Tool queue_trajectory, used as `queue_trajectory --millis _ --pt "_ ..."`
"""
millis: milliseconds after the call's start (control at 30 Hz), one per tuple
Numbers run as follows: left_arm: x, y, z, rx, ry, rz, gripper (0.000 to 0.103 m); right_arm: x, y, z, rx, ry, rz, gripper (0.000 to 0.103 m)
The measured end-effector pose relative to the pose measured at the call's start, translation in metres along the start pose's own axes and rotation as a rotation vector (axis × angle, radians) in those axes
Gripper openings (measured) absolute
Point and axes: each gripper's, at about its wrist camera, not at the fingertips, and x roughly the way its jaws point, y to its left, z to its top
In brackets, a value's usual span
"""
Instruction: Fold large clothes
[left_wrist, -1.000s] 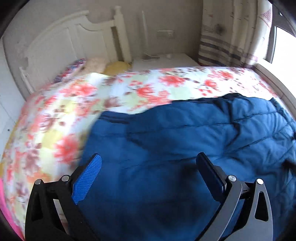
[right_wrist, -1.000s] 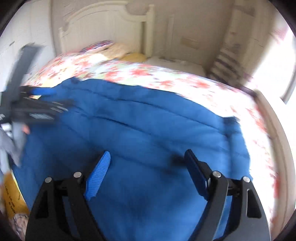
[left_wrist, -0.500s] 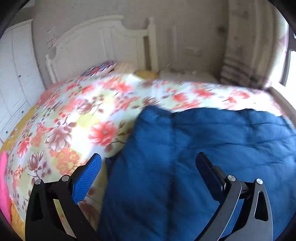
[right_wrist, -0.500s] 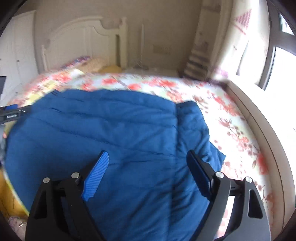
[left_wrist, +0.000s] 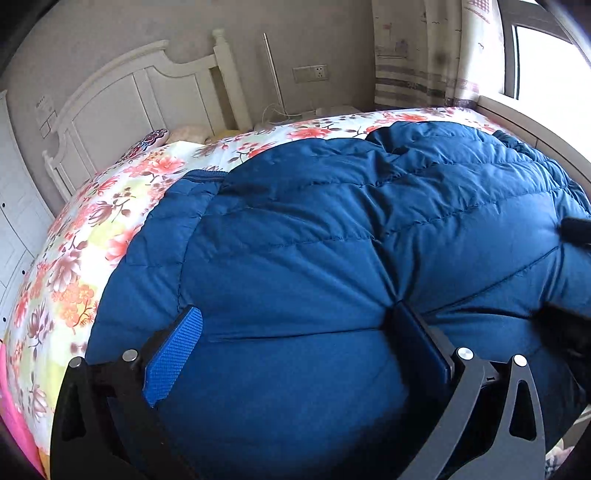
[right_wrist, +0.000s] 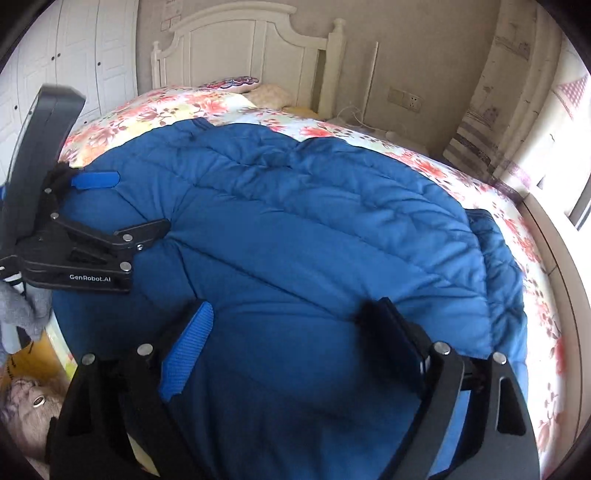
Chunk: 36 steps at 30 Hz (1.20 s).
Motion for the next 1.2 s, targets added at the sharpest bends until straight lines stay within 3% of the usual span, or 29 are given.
queue_trajectory --millis 300,400,567,700,767,833,900,1067,1200 --pt "-0.001 -0.002 -0.002 -0.001 0.002 -0.003 0.099 -0.022 -0.092 -0.041 0.187 -0.015 -0.003 0.092" --pt "0.0 -0.001 -0.002 -0.001 0.003 -0.003 0.099 -0.021 -0.097 -0.059 0.211 -0.049 0.031 0.094" --pt "-0.005 0.002 -0.002 -0.009 0.011 -0.024 0.099 -0.022 -0.093 -0.057 0.203 -0.019 -0.008 0.094" --pt "-0.038 0.042 -0.007 -0.121 -0.039 -0.019 0.099 -0.044 -0.076 -0.048 0.164 -0.026 -0.085 0.091" --pt "-0.044 0.068 -0.013 -0.167 -0.035 0.039 0.099 -0.066 -0.075 -0.05 0.182 -0.098 -0.044 0.09" --pt "-0.029 0.083 -0.023 -0.181 0.031 0.059 0.099 -0.086 -0.084 -0.059 0.284 -0.147 0.081 0.091" --pt "-0.015 0.092 -0.038 -0.212 0.048 -0.007 0.099 -0.101 -0.088 -0.079 0.335 -0.148 0.14 0.091" --pt "-0.012 0.076 -0.035 -0.171 0.049 0.074 0.099 -0.118 -0.095 -0.138 0.489 -0.054 0.244 0.091" --pt "-0.011 0.076 -0.038 -0.187 0.037 0.063 0.099 -0.119 -0.088 -0.171 0.491 -0.004 0.209 0.091"
